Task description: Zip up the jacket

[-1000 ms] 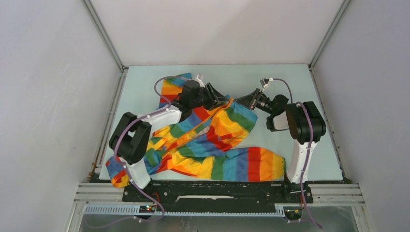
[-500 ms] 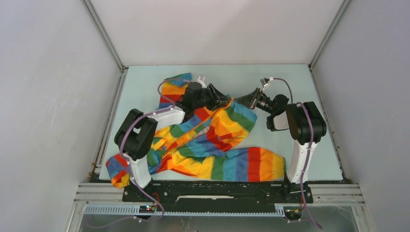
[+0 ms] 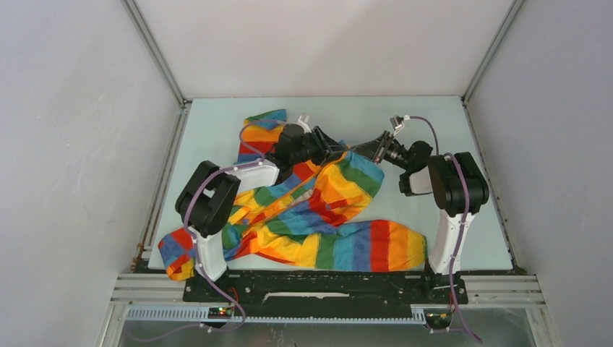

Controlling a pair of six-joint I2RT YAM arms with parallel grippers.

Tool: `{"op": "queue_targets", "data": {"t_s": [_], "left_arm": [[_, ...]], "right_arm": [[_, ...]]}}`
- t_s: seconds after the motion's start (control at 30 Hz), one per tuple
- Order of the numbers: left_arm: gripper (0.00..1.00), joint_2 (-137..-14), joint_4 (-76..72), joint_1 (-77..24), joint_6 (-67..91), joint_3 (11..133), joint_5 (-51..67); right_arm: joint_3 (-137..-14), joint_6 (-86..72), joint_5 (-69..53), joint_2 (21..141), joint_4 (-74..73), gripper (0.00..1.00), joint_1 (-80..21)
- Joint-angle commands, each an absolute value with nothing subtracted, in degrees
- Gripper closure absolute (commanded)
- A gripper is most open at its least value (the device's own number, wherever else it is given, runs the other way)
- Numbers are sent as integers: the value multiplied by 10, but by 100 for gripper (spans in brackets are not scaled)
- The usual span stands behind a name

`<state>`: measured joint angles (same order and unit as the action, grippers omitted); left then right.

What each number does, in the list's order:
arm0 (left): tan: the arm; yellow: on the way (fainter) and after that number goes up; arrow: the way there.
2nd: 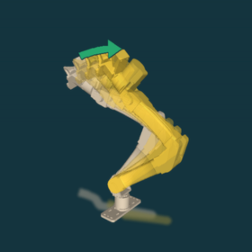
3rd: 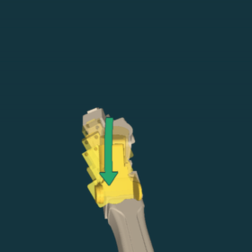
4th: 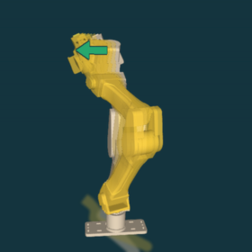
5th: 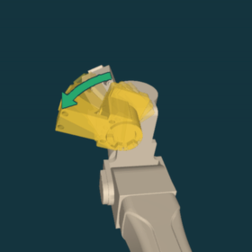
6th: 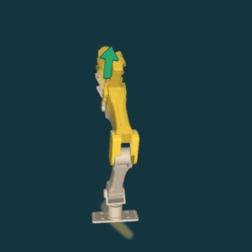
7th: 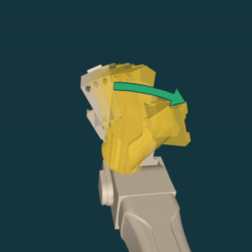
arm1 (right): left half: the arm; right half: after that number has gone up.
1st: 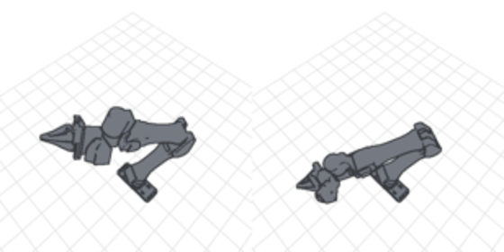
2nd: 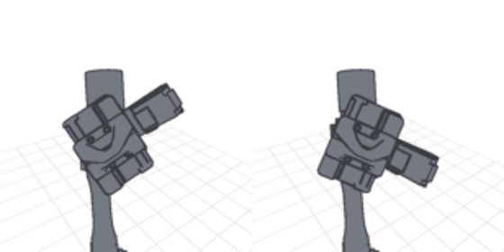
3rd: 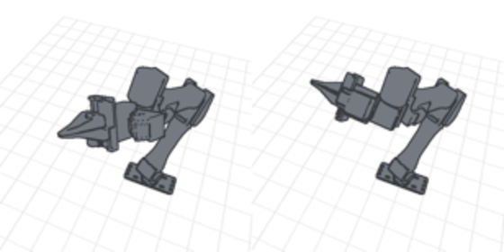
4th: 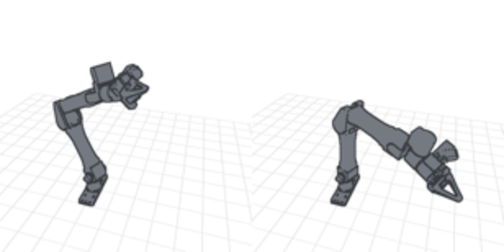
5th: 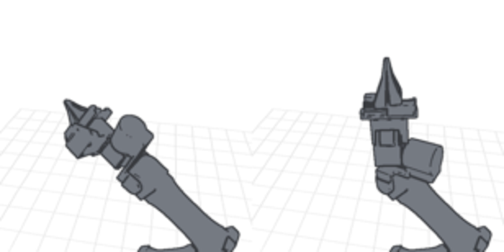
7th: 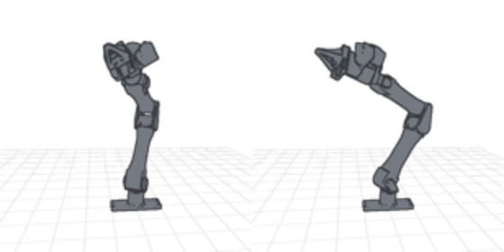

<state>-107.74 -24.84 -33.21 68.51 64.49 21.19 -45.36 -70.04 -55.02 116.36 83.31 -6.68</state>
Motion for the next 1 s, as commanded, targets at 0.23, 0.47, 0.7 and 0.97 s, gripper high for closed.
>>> {"op": "queue_targets", "data": {"t_s": [0.23, 0.47, 0.7, 0.97], "left_arm": [[60, -1066, -285, -335, 690, 664, 217], [61, -1052, -271, -336, 680, 658, 214], [62, -1042, -266, -335, 678, 645, 211], [51, -1031, -252, -334, 657, 641, 210]], "right_arm": [[-461, -690, -554, 1141, 871, 100, -71], [-463, -691, -555, 1141, 871, 100, -74], [-463, -689, -555, 1140, 871, 100, -72], [-463, -689, -556, 1140, 871, 100, -70]]}}
